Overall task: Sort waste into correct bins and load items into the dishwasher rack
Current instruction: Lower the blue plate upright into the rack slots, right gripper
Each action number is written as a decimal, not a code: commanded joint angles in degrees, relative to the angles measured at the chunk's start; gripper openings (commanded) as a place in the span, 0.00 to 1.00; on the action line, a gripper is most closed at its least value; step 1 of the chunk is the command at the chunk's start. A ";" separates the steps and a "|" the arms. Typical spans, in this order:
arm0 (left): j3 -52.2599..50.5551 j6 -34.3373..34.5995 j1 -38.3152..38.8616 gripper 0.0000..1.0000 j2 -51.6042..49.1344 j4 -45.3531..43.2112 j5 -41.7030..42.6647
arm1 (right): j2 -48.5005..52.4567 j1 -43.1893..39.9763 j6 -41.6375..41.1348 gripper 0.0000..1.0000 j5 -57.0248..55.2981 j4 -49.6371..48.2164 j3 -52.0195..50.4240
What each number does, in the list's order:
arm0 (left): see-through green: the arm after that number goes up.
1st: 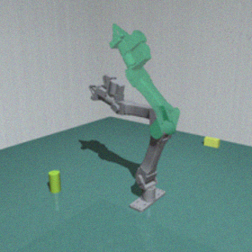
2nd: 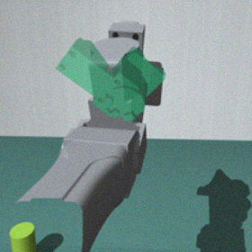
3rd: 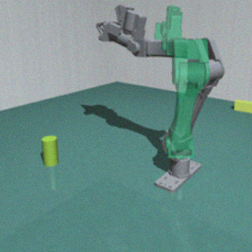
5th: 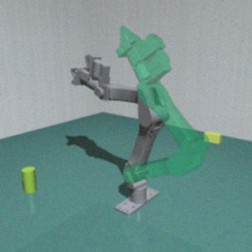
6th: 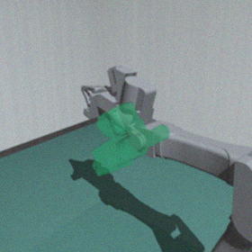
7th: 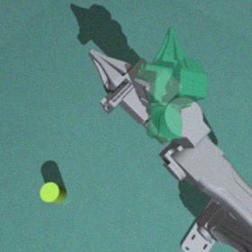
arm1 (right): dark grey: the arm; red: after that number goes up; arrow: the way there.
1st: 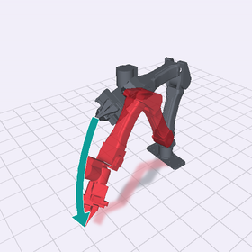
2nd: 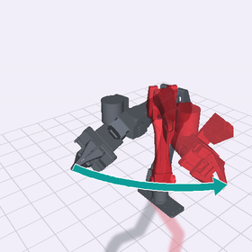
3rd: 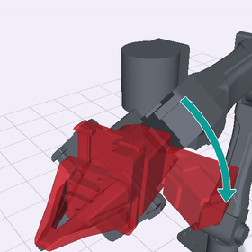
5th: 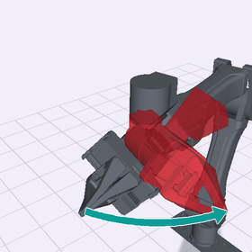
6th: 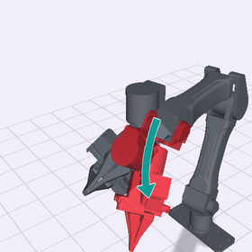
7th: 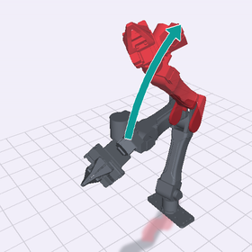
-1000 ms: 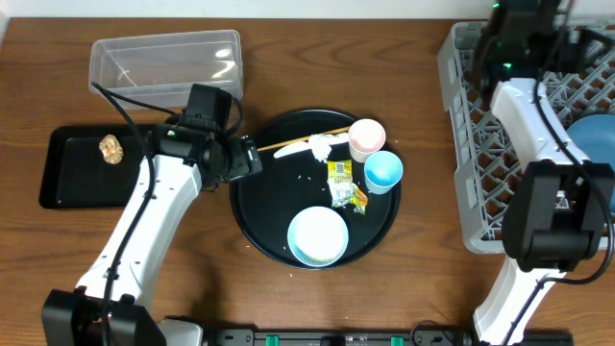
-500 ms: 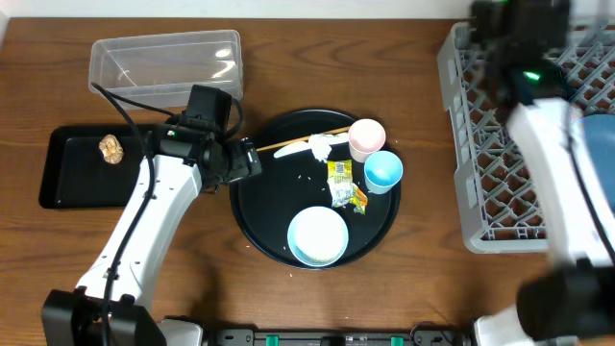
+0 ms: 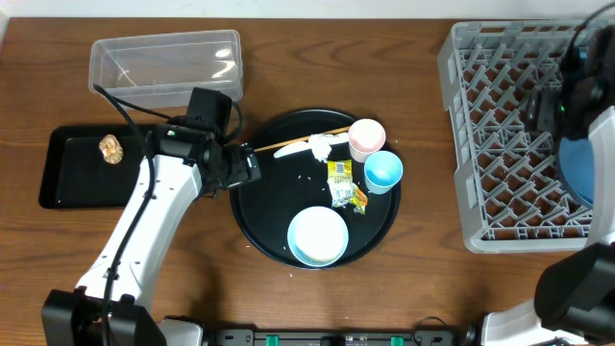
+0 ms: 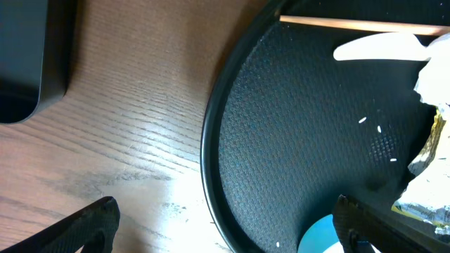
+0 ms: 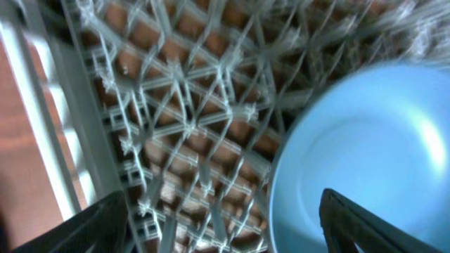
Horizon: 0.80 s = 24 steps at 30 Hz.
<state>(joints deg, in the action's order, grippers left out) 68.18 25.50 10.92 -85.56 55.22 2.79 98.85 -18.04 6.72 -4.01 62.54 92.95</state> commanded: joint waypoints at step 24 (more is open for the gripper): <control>0.39 0.09 -0.24 0.98 -0.28 0.20 -0.28 | 9.16 -6.40 -2.01 0.27 -0.22 3.04 -0.11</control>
<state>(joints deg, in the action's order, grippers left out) 68.18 25.50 10.92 -85.56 55.29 2.79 108.01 -23.09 5.61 -3.60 66.00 92.88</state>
